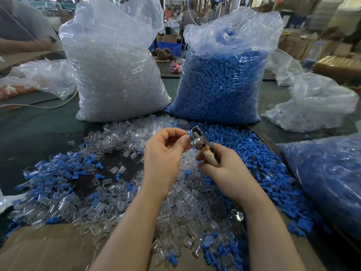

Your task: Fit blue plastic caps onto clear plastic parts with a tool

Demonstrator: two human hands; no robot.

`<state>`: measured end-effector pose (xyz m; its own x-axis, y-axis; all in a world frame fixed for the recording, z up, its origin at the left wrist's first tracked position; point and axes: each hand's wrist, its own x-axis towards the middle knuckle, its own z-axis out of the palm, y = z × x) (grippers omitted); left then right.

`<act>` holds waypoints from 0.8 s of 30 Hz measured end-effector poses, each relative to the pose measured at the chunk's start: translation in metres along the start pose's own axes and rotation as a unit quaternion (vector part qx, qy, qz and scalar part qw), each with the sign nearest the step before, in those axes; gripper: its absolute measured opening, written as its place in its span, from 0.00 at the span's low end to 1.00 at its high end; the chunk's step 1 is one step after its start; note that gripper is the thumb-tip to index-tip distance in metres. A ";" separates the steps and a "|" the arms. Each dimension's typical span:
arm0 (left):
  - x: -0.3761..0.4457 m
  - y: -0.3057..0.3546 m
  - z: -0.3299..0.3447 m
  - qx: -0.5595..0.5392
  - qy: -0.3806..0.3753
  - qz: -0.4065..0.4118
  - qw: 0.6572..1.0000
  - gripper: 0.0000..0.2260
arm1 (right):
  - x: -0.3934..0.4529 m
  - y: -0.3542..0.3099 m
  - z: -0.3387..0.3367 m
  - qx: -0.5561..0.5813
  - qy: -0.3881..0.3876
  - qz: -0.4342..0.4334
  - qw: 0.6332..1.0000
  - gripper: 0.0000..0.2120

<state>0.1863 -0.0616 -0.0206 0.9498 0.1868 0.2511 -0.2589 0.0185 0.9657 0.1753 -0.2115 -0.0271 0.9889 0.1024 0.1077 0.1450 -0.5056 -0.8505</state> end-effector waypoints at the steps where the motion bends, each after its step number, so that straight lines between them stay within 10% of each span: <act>1: 0.000 0.000 -0.001 -0.003 -0.004 0.001 1.000 0.06 | 0.000 0.000 0.000 -0.002 -0.004 -0.001 1.000 0.05; 24: 0.002 0.000 -0.008 -0.040 -0.050 -0.039 0.997 0.03 | 0.001 0.001 0.005 -0.086 0.005 -0.012 0.996 0.03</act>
<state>0.1872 -0.0537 -0.0201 0.9793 0.0828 0.1848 -0.1932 0.1088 0.9751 0.1758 -0.2072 -0.0308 0.9852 0.1090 0.1327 0.1716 -0.6429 -0.7464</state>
